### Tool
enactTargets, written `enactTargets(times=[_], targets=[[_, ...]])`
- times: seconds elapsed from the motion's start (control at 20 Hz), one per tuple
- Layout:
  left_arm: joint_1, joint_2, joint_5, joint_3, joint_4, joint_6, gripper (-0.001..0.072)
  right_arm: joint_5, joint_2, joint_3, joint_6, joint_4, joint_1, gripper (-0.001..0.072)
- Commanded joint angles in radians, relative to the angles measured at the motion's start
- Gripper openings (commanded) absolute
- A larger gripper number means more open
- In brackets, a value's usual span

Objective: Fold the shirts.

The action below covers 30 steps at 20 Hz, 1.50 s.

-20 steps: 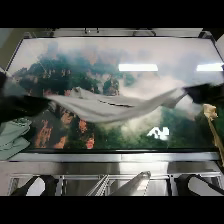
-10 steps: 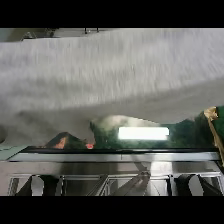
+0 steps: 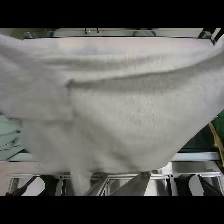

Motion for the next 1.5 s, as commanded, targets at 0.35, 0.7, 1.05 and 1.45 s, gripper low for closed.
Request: enactTargets(times=[0.35, 0.7, 1.05, 1.45], targets=[[-0.357, -0.852, 0.194, 0.330, 0.555, -0.006, 0.0016, -0.346, -0.615, -0.094, -0.097, -0.214, 0.300, 0.0014], [-0.354, -1.148, 0.221, 0.720, 0.701, -0.118, 0.0018, -0.369, -0.961, 0.109, -0.192, -0.072, 0.347, 0.0014], [-0.305, -1.163, 0.170, 0.638, 0.708, -0.086, 0.0017, -0.209, -1.108, 0.302, -0.233, -0.143, 0.328, 0.0014], [-0.335, -1.155, 0.082, 0.637, 0.839, -0.068, 0.0017, -0.197, -1.078, 0.286, -0.148, -0.527, 0.320, 0.0013]])
